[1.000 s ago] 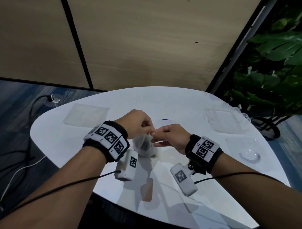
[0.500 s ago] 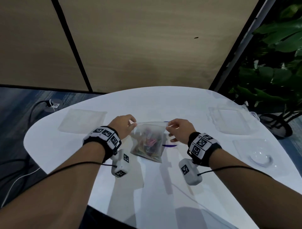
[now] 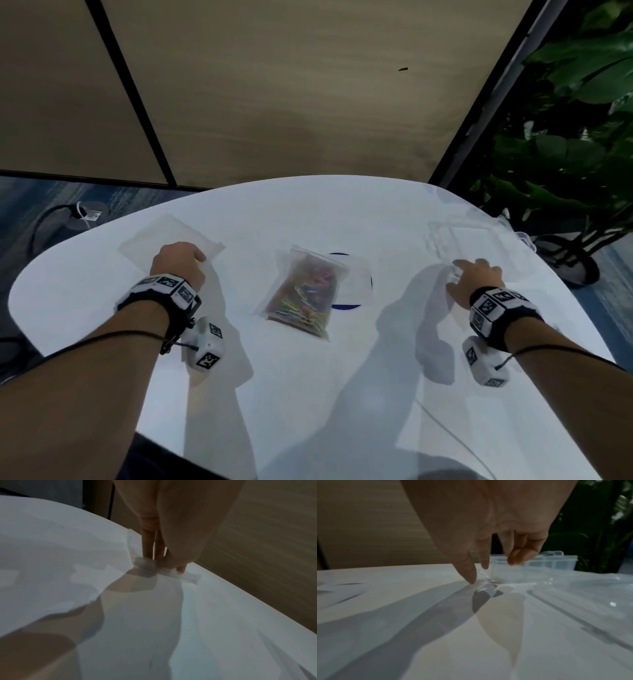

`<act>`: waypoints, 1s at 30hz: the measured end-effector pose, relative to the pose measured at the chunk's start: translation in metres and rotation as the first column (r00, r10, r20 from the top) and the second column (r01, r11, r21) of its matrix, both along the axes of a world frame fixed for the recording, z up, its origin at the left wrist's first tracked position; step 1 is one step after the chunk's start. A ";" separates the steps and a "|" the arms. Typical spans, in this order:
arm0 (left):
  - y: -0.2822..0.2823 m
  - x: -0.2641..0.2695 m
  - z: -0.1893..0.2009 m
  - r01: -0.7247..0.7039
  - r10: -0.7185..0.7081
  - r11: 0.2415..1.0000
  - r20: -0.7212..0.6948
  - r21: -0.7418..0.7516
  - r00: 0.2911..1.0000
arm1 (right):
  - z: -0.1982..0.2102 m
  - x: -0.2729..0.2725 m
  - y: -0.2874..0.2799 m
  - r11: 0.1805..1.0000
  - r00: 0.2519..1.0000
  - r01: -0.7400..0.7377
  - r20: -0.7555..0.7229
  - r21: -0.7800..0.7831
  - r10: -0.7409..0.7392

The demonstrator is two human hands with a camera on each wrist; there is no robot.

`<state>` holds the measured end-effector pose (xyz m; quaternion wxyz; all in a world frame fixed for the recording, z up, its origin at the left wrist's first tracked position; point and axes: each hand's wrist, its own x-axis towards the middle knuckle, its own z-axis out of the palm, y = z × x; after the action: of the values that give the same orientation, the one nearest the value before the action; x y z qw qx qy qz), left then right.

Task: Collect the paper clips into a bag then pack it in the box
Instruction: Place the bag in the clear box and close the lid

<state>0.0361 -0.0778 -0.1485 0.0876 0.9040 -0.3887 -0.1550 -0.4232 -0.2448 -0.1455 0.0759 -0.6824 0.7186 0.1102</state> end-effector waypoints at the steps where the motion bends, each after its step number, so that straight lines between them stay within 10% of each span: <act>1: 0.000 -0.003 0.001 -0.011 0.011 0.999 -0.004 -0.030 1.000 | 0.000 -0.002 0.000 0.999 1.000 -0.024 -0.004 0.044 0.025; 7: -0.021 -0.034 0.037 -0.104 0.073 0.957 -0.123 -0.271 0.990 | 0.009 0.017 0.016 0.962 0.966 -0.255 0.054 0.095 0.251; 11: -0.042 -0.084 0.071 0.209 -0.206 0.924 0.042 -0.320 0.978 | 0.018 0.044 0.056 0.919 0.927 -0.362 0.169 0.158 0.336; 17: -0.052 -0.181 0.073 0.583 -0.631 0.692 0.034 -0.426 0.775 | 0.057 0.072 0.135 0.700 0.707 -0.662 0.533 0.269 0.465; 21: -0.045 -0.237 0.060 0.757 -0.790 0.610 -0.108 -0.235 0.603 | 0.081 0.044 0.126 0.843 0.587 -0.532 0.752 0.078 0.301; 27: -0.039 -0.266 0.047 0.842 -0.811 0.535 -0.238 0.066 0.534 | 0.064 -0.058 0.056 0.994 0.783 -0.020 0.617 -0.103 0.079; 30: -0.040 -0.263 0.048 0.835 -0.783 0.529 -0.291 0.155 0.550 | 0.031 -0.106 0.045 0.993 0.959 0.113 0.258 0.021 -0.115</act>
<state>-0.2265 -0.1180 -0.1004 -0.0855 0.6028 -0.7288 -0.3135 -0.5294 -0.2000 -0.1144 0.1772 -0.6482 0.7404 0.0180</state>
